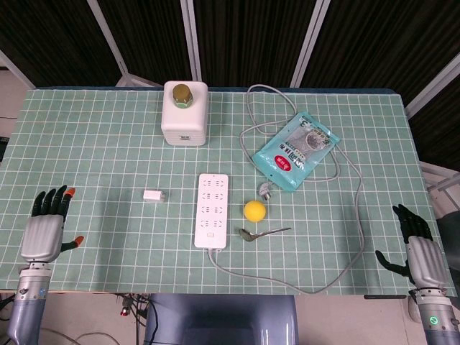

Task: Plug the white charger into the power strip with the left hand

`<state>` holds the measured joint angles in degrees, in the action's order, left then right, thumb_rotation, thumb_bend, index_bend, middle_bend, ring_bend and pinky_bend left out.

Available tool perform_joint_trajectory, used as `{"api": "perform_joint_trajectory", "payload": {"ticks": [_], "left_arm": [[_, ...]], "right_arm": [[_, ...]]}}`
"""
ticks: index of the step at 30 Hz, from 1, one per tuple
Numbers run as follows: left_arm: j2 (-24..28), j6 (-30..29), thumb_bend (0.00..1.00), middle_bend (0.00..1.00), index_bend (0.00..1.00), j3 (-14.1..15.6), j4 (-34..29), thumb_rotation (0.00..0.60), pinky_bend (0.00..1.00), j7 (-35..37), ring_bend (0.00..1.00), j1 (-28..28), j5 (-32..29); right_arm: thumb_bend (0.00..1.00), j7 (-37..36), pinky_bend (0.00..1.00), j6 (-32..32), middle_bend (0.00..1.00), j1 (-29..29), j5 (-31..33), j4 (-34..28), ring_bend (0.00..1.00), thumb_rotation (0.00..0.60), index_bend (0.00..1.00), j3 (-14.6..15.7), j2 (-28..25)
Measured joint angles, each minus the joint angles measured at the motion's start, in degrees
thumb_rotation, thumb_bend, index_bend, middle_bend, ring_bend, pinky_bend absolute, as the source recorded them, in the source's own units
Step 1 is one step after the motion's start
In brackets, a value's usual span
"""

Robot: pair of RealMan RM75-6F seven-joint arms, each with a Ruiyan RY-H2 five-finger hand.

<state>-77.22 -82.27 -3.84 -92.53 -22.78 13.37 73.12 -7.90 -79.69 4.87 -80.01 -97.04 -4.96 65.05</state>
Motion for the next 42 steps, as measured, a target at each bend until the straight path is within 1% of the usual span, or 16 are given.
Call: {"api": "perform_joint_trajectory", "payload": {"ticks": [13, 15, 17, 18, 19, 20, 21, 22, 24, 25, 27, 29, 33, 37, 40, 42], "left_arm": [[0.0, 0.9, 0.03, 0.00, 0.00, -0.4, -0.1, 0.600, 0.00, 0.0, 0.00, -0.1, -0.2], [0.0, 1.1, 0.06, 0.00, 0.00, -0.5, -0.1, 0.600, 0.01, 0.0, 0.00, -0.1, -0.4], [0.0, 1.5, 0.13, 0.06, 0.00, -0.6, -0.2, 0.600, 0.09, 0.0, 0.04, 0.0, -0.7], [0.1, 1.7, 0.19, 0.15, 0.00, -0.7, -0.3, 0.600, 0.20, 0.0, 0.11, 0.0, -0.8], [0.1, 1.8, 0.25, 0.28, 0.01, -0.8, -0.6, 0.600, 0.34, -0.1, 0.24, 0.1, -0.9], [0.2, 1.8, 0.28, 0.37, 0.02, -0.9, -0.8, 0.600, 0.44, -0.2, 0.33, 0.1, -0.9], [0.2, 1.8, 0.33, 0.49, 0.05, -1.0, -1.0, 0.600, 0.56, -0.3, 0.46, 0.2, -0.9], [0.2, 1.8, 0.36, 0.59, 0.09, -1.4, -1.3, 0.600, 0.65, -0.5, 0.56, 0.4, -1.0], [0.2, 2.0, 0.40, 0.69, 0.15, -2.0, -1.8, 0.600, 0.72, -0.8, 0.65, 0.8, -1.3], [0.3, 2.5, 0.42, 0.73, 0.17, -2.3, -2.3, 0.600, 0.74, -1.1, 0.68, 1.1, -1.8], [0.4, 3.7, 0.44, 0.78, 0.20, -2.8, -3.1, 0.600, 0.77, -2.0, 0.72, 1.8, -3.2], [0.8, 5.7, 0.45, 0.80, 0.20, -3.5, -4.2, 0.600, 0.80, -3.6, 0.75, 2.7, -5.7], [1.6, 10.4, 0.46, 0.82, 0.20, -5.1, -6.8, 0.600, 0.81, -6.9, 0.76, 5.2, -12.7], [2.2, 15.8, 0.46, 0.81, 0.20, -6.6, -9.0, 0.600, 0.81, -11.5, 0.76, 9.1, -22.4], [1.9, 18.5, 0.46, 0.82, 0.20, -7.4, -9.7, 0.600, 0.81, -15.6, 0.76, 12.8, -28.2], [1.1, 19.3, 0.46, 0.82, 0.20, -7.8, -9.7, 0.600, 0.81, -17.4, 0.76, 14.6, -30.8]], "right_arm": [[0.34, 0.0, 0.00, 0.2, 0.00, 0.0, 0.3, -0.5, 0.00, 0.600, 0.00, 0.0, -0.1], [0.34, 0.1, 0.00, 0.2, 0.00, 0.0, 0.6, -0.6, 0.00, 0.600, 0.00, -0.1, -0.1], [0.34, 0.1, 0.00, 0.3, 0.00, 0.0, 0.8, -0.7, 0.00, 0.600, 0.00, -0.1, -0.1], [0.34, 0.1, 0.00, 0.2, 0.00, -0.1, 0.8, -0.7, 0.00, 0.600, 0.00, -0.2, -0.1], [0.34, 0.1, 0.00, 0.2, 0.00, -0.1, 0.8, -0.8, 0.00, 0.600, 0.00, -0.1, -0.1], [0.34, 0.1, 0.00, 0.2, 0.00, -0.1, 0.7, -0.8, 0.00, 0.600, 0.00, -0.1, -0.2], [0.34, 0.1, 0.00, 0.2, 0.00, -0.1, 0.7, -0.8, 0.00, 0.600, 0.00, -0.1, -0.2], [0.34, 0.1, 0.00, 0.1, 0.00, -0.1, 0.7, -0.9, 0.00, 0.600, 0.00, -0.1, -0.2], [0.34, 0.0, 0.00, 0.1, 0.00, -0.1, 0.6, -0.9, 0.00, 0.600, 0.00, -0.1, -0.3], [0.34, -0.2, 0.00, 0.2, 0.00, -0.1, 0.6, -0.9, 0.00, 0.600, 0.00, -0.1, -0.3], [0.34, -0.4, 0.00, 0.2, 0.00, -0.2, 0.6, -0.9, 0.00, 0.600, 0.00, -0.1, -0.4], [0.34, -0.5, 0.00, 0.2, 0.00, -0.2, 0.5, -1.0, 0.00, 0.600, 0.00, 0.0, -0.5], [0.34, -0.7, 0.00, 0.3, 0.00, -0.2, 0.6, -1.1, 0.00, 0.600, 0.00, 0.0, -0.7], [0.34, -0.8, 0.00, 0.4, 0.00, -0.2, 0.6, -1.2, 0.00, 0.600, 0.00, 0.0, -0.7], [0.34, -0.9, 0.00, 0.5, 0.00, -0.2, 0.7, -1.3, 0.00, 0.600, 0.00, 0.0, -0.8], [0.34, -1.0, 0.00, 0.6, 0.00, -0.2, 0.7, -1.4, 0.00, 0.600, 0.00, 0.0, -0.9]]}}
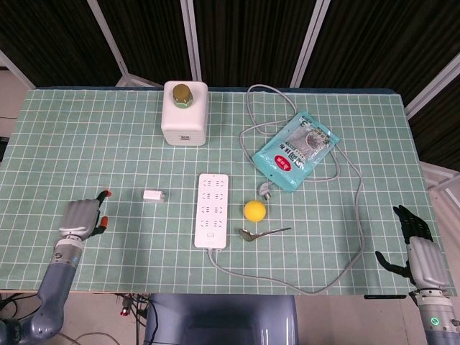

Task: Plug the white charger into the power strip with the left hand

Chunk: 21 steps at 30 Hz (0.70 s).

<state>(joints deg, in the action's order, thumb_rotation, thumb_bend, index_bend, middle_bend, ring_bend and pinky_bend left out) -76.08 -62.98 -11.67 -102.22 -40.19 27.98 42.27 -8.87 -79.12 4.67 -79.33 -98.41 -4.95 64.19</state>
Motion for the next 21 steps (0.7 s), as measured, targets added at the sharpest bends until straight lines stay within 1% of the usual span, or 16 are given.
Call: {"api": "perform_joint_trajectory", "payload": {"ticks": [4, 8, 21], "left_arm": [[-2.2, 1.0, 0.46, 0.82, 0.20, -0.3, 0.7, 0.600, 0.81, -2.8, 0.76, 3.6, -4.5], [-4.2, 1.1, 0.46, 0.81, 0.20, -0.3, 1.5, 0.600, 0.81, -4.0, 0.76, 6.0, -6.7], [-8.1, 0.0, 0.47, 0.81, 0.20, 0.5, 2.7, 0.600, 0.81, -3.9, 0.76, 10.0, -9.6]], "right_arm": [[0.34, -0.2, 0.00, 0.2, 0.00, 0.0, 0.1, -0.1, 0.00, 0.600, 0.00, 0.0, -0.1], [0.34, -0.3, 0.00, 0.3, 0.00, 0.0, 0.1, -0.2, 0.00, 0.600, 0.00, 0.0, -0.2], [0.34, -0.4, 0.00, 0.3, 0.00, 0.0, 0.1, -0.3, 0.00, 0.600, 0.00, 0.0, -0.2]]}}
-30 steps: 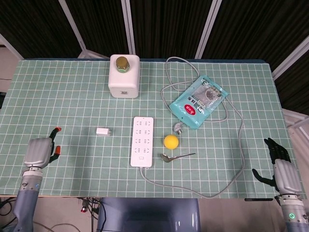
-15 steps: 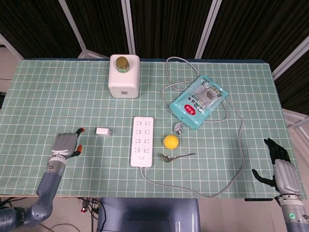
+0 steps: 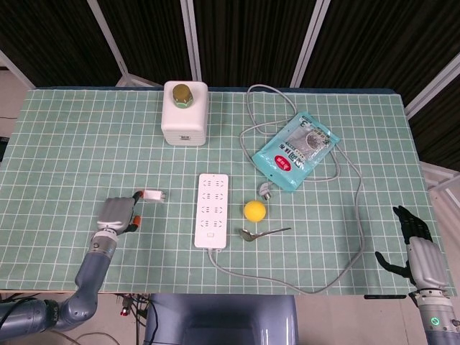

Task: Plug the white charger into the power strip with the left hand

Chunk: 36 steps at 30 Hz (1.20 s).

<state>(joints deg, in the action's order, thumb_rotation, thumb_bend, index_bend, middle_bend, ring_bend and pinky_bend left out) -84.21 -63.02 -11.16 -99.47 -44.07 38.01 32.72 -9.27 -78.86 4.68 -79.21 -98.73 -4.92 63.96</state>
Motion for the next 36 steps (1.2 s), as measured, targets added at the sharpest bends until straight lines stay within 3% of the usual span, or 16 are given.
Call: {"api": "perform_joint_trajectory", "payload": {"ticks": [16, 31, 33, 35, 36], "left_arm": [[0.7, -2.6, 0.47, 0.81, 0.20, 0.8, -4.3, 0.600, 0.81, 1.6, 0.76, 1.8, 3.4], [-0.7, -4.0, 0.47, 0.80, 0.20, 0.7, -5.6, 0.600, 0.81, 0.6, 0.75, 4.9, 3.0], [-0.7, -4.2, 0.44, 0.76, 0.20, 0.6, -6.1, 0.600, 0.80, 0.6, 0.71, 5.1, 3.0], [-0.6, -4.6, 0.33, 0.63, 0.19, 0.6, -6.4, 0.600, 0.71, 0.8, 0.60, 5.2, 3.5], [-0.5, -4.8, 0.26, 0.53, 0.19, 0.6, -6.5, 0.600, 0.61, 1.0, 0.49, 5.2, 3.8]], "right_arm": [[0.34, 0.0, 0.00, -0.1, 0.00, 0.0, -0.3, -0.1, 0.00, 0.600, 0.00, 0.1, 0.0], [0.34, -0.3, 0.00, -0.2, 0.00, 0.0, -0.6, -0.1, 0.00, 0.600, 0.00, 0.2, 0.0], [0.34, -0.3, 0.00, -0.2, 0.00, -0.1, -0.6, -0.1, 0.00, 0.600, 0.00, 0.2, 0.0], [0.34, -0.4, 0.00, -0.2, 0.00, -0.1, -0.6, -0.1, 0.00, 0.600, 0.00, 0.2, 0.0], [0.34, -0.4, 0.00, -0.2, 0.00, -0.1, -0.6, -0.1, 0.00, 0.600, 0.00, 0.2, 0.0]]}}
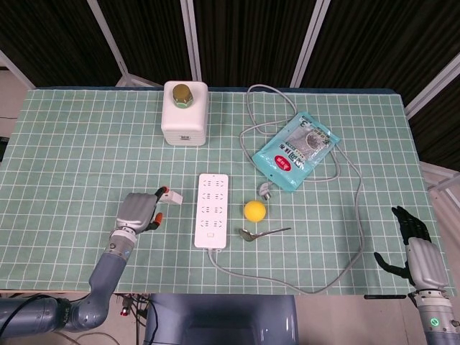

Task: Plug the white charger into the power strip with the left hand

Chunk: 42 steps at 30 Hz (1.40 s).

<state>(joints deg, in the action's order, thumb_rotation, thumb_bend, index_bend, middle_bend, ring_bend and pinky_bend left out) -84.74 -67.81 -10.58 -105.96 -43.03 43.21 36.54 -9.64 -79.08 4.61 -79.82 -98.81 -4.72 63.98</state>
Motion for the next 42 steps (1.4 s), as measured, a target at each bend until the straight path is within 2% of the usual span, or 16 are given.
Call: {"api": "perform_joint_trajectory", "payload": {"ticks": [2, 4, 7, 10, 19, 28, 42], "left_arm": [[0.2, -0.7, 0.21, 0.41, 0.18, 0.1, 0.0, 0.600, 0.49, 0.3, 0.36, -0.1, 0.8], [0.4, -1.6, 0.18, 0.29, 0.18, 0.2, 0.2, 0.600, 0.31, 0.1, 0.20, -0.1, 1.3], [0.7, -2.1, 0.18, 0.23, 0.22, 0.3, 0.9, 0.600, 0.16, 0.1, 0.10, 0.0, 2.2], [0.9, -2.2, 0.18, 0.23, 0.26, -0.2, 1.5, 0.600, 0.09, 0.5, 0.09, 0.2, 2.3], [0.8, 1.7, 0.21, 0.28, 0.32, -1.0, 6.1, 0.600, 0.09, 0.0, 0.09, 2.5, -0.8], [-1.8, 5.2, 0.23, 0.29, 0.34, -1.2, 11.3, 0.600, 0.09, -0.5, 0.09, 5.4, -3.4], [-4.9, 8.7, 0.28, 0.35, 0.39, -0.7, 16.1, 0.600, 0.09, 2.3, 0.09, 7.1, -3.3]], "right_arm": [[0.34, 0.0, 0.00, 0.0, 0.00, 0.0, 0.0, 0.0, 0.00, 0.600, 0.00, 0.0, 0.0], [0.34, -0.1, 0.00, 0.1, 0.00, 0.0, 0.0, 0.0, 0.00, 0.600, 0.00, 0.0, 0.0], [0.34, -0.1, 0.00, 0.1, 0.00, 0.0, 0.1, -0.1, 0.00, 0.600, 0.00, 0.0, -0.1], [0.34, -0.2, 0.00, 0.2, 0.00, 0.0, 0.2, -0.1, 0.00, 0.600, 0.00, 0.0, -0.1], [0.34, -0.3, 0.00, 0.6, 0.00, 0.1, 0.6, -0.3, 0.00, 0.600, 0.00, 0.0, -0.2], [0.34, -0.6, 0.00, 1.1, 0.00, 0.2, 1.0, -0.5, 0.00, 0.600, 0.00, -0.1, -0.4], [0.34, -0.6, 0.00, 1.1, 0.00, 0.2, 1.2, -0.7, 0.00, 0.600, 0.00, -0.2, -0.4]]}}
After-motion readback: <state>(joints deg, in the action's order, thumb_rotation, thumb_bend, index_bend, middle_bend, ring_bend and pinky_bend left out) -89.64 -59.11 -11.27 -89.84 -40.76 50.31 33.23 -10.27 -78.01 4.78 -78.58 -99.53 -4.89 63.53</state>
